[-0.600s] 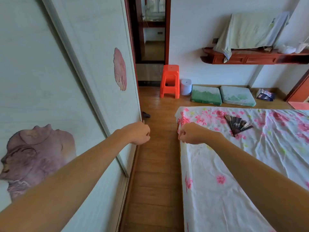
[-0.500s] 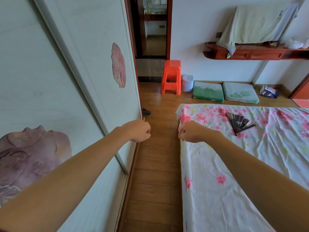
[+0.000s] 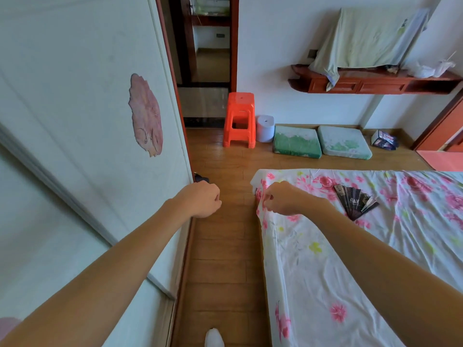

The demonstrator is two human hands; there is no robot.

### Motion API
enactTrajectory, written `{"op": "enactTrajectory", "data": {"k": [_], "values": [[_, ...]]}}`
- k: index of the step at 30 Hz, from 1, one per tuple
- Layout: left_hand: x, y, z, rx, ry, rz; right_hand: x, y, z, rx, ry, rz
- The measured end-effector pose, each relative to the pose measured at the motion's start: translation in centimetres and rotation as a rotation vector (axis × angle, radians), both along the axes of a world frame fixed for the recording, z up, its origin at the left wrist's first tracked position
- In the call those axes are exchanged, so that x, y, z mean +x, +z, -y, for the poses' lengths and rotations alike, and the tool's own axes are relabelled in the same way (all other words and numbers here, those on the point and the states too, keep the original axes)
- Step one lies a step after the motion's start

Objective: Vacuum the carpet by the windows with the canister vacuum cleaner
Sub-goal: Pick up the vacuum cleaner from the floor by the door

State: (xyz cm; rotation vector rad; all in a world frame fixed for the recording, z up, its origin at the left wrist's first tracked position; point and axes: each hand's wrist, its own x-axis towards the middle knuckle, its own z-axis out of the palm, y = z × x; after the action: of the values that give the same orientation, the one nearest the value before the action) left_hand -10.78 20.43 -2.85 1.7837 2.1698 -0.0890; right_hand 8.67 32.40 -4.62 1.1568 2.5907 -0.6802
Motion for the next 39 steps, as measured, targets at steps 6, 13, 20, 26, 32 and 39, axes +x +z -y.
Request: {"op": "enactTrajectory", "data": {"k": [6, 13, 20, 26, 32, 39], "values": [[-5.4, 0.1, -8.1, -0.040, -0.063, -0.004, -3.9, 1.5, -6.9, 0.074, -0.080, -0.017], [-9.6, 0.1, -17.0, 0.009, -0.079, -0.039, -8.8, 1.1, -14.9, -0.009, -0.085, -0.022], [-13.7, -1.0, -26.2, -0.071, 0.012, -0.043, -14.7, -0.5, -25.8, -0.050, -0.036, -0.088], [-16.6, 0.1, -35.3, -0.049, 0.106, -0.044, -18.3, -1.1, -35.5, -0.095, 0.030, -0.073], [-19.8, 0.1, -42.2, -0.042, 0.144, -0.055, -23.0, -1.8, -43.9, -0.109, 0.094, -0.050], [-26.7, -1.3, -50.5, -0.079, 0.148, -0.055, -30.4, -2.5, -53.0, -0.087, 0.148, -0.017]]}}
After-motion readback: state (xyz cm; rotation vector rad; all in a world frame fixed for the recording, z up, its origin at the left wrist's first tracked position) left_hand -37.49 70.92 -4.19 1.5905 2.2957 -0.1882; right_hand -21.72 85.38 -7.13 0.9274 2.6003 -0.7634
